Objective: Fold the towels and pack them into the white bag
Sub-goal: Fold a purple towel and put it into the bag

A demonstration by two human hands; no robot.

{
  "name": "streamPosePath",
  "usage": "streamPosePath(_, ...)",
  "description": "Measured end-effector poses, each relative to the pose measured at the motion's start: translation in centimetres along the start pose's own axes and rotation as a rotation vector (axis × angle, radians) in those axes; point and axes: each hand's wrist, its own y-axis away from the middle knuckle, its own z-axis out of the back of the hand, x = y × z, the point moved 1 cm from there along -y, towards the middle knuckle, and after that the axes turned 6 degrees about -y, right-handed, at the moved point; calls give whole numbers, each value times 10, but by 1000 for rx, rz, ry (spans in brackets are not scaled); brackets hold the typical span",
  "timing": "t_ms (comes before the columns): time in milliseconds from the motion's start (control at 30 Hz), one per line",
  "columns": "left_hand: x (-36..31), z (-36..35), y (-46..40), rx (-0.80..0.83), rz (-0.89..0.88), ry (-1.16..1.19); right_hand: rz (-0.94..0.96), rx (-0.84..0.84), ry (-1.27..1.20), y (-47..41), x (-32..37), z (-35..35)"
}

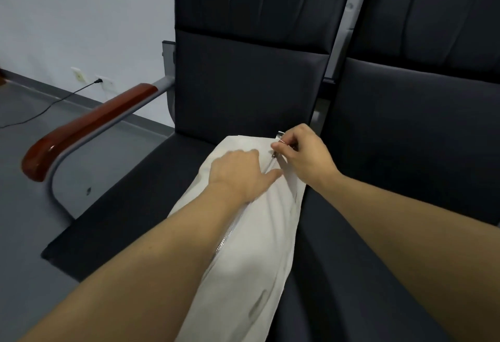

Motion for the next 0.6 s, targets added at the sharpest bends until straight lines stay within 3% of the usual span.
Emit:
streamPosePath(67, 3, -14, -4, 94, -30, 106, -5, -46, 55, -15, -12, 4)
streamPosePath(167, 8, -28, 2, 16, -37, 192, -50, -114, 157, -34, -22, 6)
streamPosePath(367, 4, -29, 6, 1, -10, 182, -214, -82, 96, -32, -27, -2)
streamPosePath(600, 0, -18, 29, 16, 15, 197, -223, 58, 150, 20, -27, 32)
